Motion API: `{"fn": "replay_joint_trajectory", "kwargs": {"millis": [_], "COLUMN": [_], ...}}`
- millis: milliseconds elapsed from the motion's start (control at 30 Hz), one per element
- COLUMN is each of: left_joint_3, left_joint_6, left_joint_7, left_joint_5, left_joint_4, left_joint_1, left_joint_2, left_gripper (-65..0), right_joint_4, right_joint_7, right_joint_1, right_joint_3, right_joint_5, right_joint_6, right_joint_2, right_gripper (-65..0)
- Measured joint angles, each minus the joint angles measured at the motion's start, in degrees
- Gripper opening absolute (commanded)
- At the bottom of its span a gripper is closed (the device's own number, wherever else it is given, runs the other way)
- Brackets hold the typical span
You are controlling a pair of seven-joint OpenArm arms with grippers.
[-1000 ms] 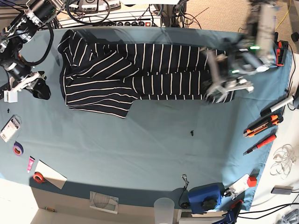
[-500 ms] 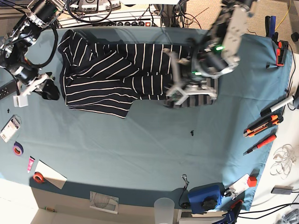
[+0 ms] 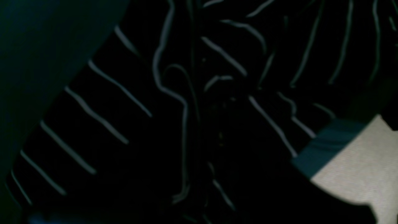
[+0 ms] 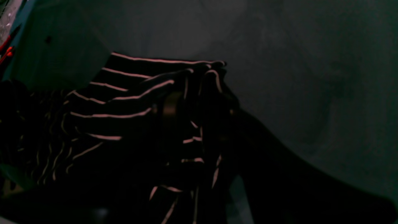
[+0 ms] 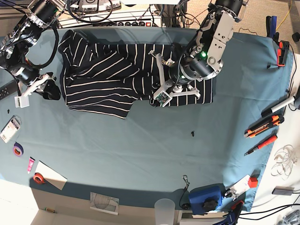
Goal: Layout the t-shirt on the table in an organized manner, then fold the t-shirt properly
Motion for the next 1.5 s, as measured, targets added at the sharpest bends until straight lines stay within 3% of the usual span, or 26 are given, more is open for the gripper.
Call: {"fn": "replay_joint_trajectory", "kwargs": {"millis": [67,100,200,400,500,633,733,833,933,1033,1200,1500], "left_joint_3": [0.0,0.0,0.0,0.0,-0.1,0.1,-0.4,-3.2,-6.0,-8.1,-9.4,-9.4], "left_joint_6": [0.0,0.0,0.0,-2.4,-3.2,-12.6,-12.3,-8.1,-5.7,-5.5,-0.2,0.3], "left_joint_7": [0.0,-0.1,-0.2,-1.9,0.0,4.3,4.3,3.7,1.7,1.5,-0.7,-0.7], "left_joint_5": [-2.7,-4.4,-8.4,-9.6,-17.7,-24.7,-18.2,-10.4,-7.0,-2.1,-1.3,-1.4], "left_joint_4": [0.0,0.0,0.0,0.0,0.2,3.3,7.1,9.9,10.3,10.2,9.8,-3.3], "left_joint_1": [0.0,0.0,0.0,0.0,0.0,0.0,0.0,0.0,1.0,2.3,2.1,3.4], "left_joint_2": [0.0,0.0,0.0,0.0,0.0,0.0,0.0,-0.2,-2.6,-5.1,-5.6,-5.6], "left_gripper": [-44.7,-43.3,-43.5,-43.4,-43.4,-43.5,-43.5,-43.4,-43.4,-43.4,-43.4,-43.5], "right_joint_4": [0.0,0.0,0.0,0.0,0.0,0.0,0.0,0.0,0.0,0.0,0.0,0.0], "right_joint_7": [0.7,0.9,1.1,1.1,1.1,1.1,1.1,1.1,1.1,1.1,1.3,0.8], "right_joint_1": [0.0,0.0,0.0,0.0,0.0,0.0,0.0,0.0,0.0,0.0,0.0,0.0], "right_joint_3": [0.0,0.0,0.0,0.0,0.0,0.0,0.0,0.0,0.0,0.0,0.0,6.2], "right_joint_5": [-1.7,-2.5,-3.0,-3.0,-3.0,-3.0,-3.0,-3.0,-3.3,-3.3,-3.3,6.6], "right_joint_6": [0.0,0.0,0.0,0.0,0.0,0.0,0.0,0.0,0.0,0.0,0.0,0.9], "right_joint_2": [0.0,0.0,0.0,0.0,0.0,0.0,0.0,0.0,0.0,0.0,0.0,0.0], "right_gripper": [-45.9,-45.9,-45.9,-45.9,-45.9,-45.9,-45.9,-45.9,-45.9,-45.9,-45.9,-45.9]}}
